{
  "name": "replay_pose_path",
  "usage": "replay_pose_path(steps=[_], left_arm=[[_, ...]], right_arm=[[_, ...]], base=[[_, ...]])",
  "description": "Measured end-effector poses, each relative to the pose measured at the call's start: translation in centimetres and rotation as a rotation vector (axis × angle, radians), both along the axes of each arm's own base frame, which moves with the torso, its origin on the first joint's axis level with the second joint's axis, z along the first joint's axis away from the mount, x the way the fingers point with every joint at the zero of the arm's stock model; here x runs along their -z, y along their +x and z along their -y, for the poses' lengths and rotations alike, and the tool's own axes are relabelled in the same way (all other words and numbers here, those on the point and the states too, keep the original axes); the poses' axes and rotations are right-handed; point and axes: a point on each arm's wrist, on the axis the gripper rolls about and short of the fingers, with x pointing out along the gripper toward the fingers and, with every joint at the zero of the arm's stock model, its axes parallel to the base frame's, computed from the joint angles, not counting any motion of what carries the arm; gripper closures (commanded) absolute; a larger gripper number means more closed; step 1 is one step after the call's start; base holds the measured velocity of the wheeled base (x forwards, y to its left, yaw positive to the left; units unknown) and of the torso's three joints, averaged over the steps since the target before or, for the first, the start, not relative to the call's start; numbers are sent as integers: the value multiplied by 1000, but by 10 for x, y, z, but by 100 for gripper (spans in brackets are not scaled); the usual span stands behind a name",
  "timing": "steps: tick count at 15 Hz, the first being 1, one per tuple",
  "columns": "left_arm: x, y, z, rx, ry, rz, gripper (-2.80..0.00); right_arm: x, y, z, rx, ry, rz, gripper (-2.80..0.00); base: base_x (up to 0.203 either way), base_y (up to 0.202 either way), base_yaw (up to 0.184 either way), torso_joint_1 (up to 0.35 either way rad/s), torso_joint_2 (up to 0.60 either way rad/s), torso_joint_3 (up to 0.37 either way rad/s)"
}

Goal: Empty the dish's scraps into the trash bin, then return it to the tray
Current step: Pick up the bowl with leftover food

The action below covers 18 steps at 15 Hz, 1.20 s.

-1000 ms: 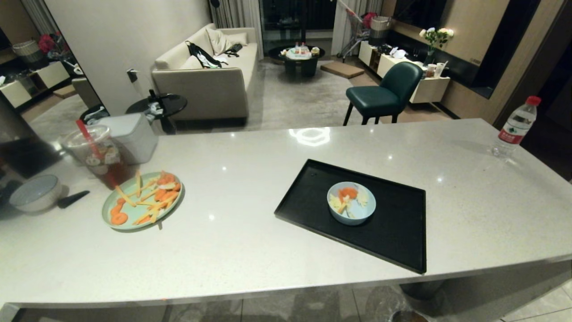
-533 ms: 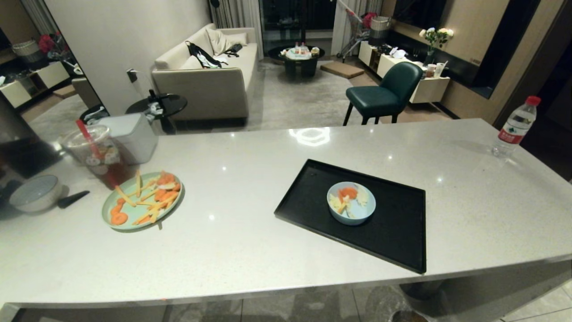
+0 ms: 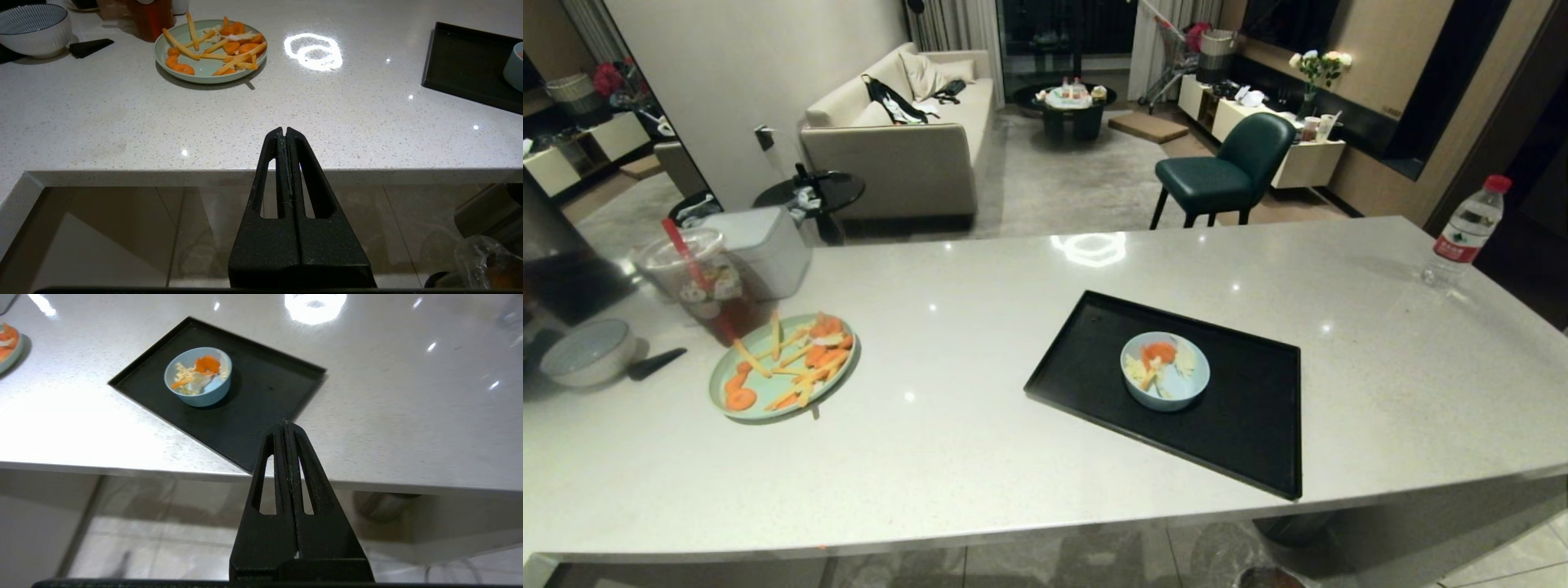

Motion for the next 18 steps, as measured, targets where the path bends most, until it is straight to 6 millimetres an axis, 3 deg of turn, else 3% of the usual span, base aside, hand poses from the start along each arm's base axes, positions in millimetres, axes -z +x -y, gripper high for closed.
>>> replay_pose_path(steps=[2, 6, 11, 15, 16, 18], left_arm=[[0, 0, 0, 0, 0, 0, 0], [0, 0, 0, -1, 0, 0, 0], [0, 0, 0, -1, 0, 0, 0], [0, 0, 0, -1, 0, 0, 0], [0, 0, 0, -1, 0, 0, 0], [0, 0, 0, 0, 0, 0, 0]], right_arm=[[-17, 37, -1, -20, 44, -98, 0], [-28, 114, -10, -40, 96, -317, 0], [-30, 192, -66, 52, 213, -549, 0], [-22, 236, -108, 131, 296, -708, 0], [-17, 246, -114, 146, 301, -742, -280], [-7, 262, -125, 175, 303, -803, -280]], base=[[0, 0, 0, 0, 0, 0], [0, 0, 0, 0, 0, 0], [0, 0, 0, 0, 0, 0], [0, 0, 0, 0, 0, 0], [0, 0, 0, 0, 0, 0], [0, 0, 0, 0, 0, 0]])
